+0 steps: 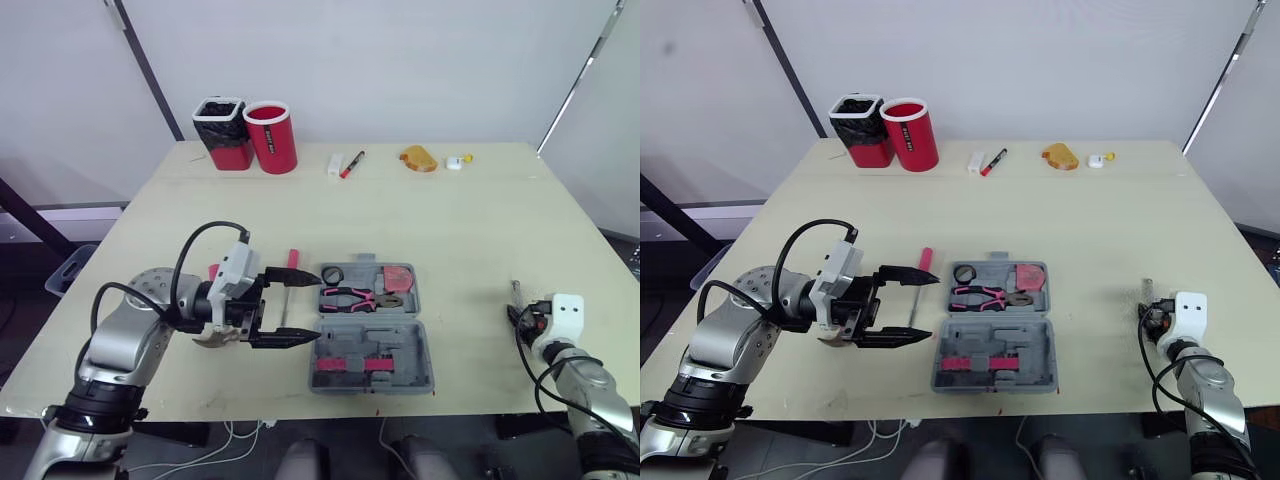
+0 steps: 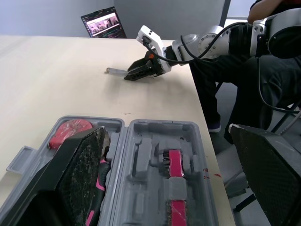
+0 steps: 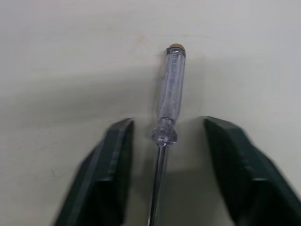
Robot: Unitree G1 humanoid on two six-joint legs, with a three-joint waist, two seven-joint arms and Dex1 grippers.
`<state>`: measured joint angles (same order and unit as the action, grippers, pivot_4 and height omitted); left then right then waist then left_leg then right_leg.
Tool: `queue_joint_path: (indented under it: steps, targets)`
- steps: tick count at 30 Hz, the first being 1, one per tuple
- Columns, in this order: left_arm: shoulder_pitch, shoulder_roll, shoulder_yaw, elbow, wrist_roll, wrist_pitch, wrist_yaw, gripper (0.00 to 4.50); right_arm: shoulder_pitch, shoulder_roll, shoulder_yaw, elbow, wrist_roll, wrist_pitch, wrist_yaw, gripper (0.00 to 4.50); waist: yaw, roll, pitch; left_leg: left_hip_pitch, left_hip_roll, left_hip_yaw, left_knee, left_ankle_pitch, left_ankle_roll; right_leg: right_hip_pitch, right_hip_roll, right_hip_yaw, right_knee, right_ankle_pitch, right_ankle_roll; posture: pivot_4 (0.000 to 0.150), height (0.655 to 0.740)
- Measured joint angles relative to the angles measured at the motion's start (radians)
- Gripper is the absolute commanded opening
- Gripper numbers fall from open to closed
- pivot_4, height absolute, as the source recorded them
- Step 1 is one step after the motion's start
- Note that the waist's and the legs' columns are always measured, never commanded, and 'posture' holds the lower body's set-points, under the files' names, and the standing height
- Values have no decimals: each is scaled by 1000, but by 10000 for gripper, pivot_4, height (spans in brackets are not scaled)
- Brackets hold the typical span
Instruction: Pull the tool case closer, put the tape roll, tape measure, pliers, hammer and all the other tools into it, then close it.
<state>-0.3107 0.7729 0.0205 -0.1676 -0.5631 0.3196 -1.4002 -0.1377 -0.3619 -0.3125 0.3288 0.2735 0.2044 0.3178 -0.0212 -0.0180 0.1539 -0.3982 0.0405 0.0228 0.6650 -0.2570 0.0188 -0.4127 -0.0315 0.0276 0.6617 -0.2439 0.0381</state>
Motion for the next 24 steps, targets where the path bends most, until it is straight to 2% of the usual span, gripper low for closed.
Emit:
queue_joint_path:
  steps: [2,3,12,15,18,21,24]
  targets:
    - [0,-4,0,1,0,-2,0,45000,0,7,5,0,-7,-13,-1,1858,-1,0,0,0,0,0,0,0,0,0,0,0,0,0,0,1500,7400]
    - [0,-10,0,1,0,-3,0,45000,1,9,10,-1,-14,-21,-1,117,-1,0,0,0,0,0,0,0,0,0,0,0,0,0,0,1500,7400]
    - [0,-24,0,2,1,-12,-2,45000,22,-28,14,-1,-29,-40,32,117,5,0,0,0,0,0,0,0,0,0,0,0,0,0,0,1500,7400]
    - [0,-27,0,4,1,-31,-14,45000,60,-93,28,-49,-30,-37,107,117,7,1,1,-1,-1,1,0,0,0,0,-1,0,0,0,0,1500,7400]
    - [0,-28,2,10,0,-50,-24,45000,85,-175,56,-143,-17,-10,214,117,4,1,1,0,-1,0,0,0,0,0,0,1,0,0,0,1500,7400]
    - [21,-16,19,50,0,-91,-59,45000,112,-292,117,-317,32,88,375,117,-1,3,2,0,0,0,0,0,0,0,1,0,0,0,0,1500,7400]
    - [26,1,41,92,0,-108,-82,45000,90,-349,153,-432,81,185,456,117,1,2,2,0,1,-1,0,0,0,0,2,-1,0,0,0,1500,7400]
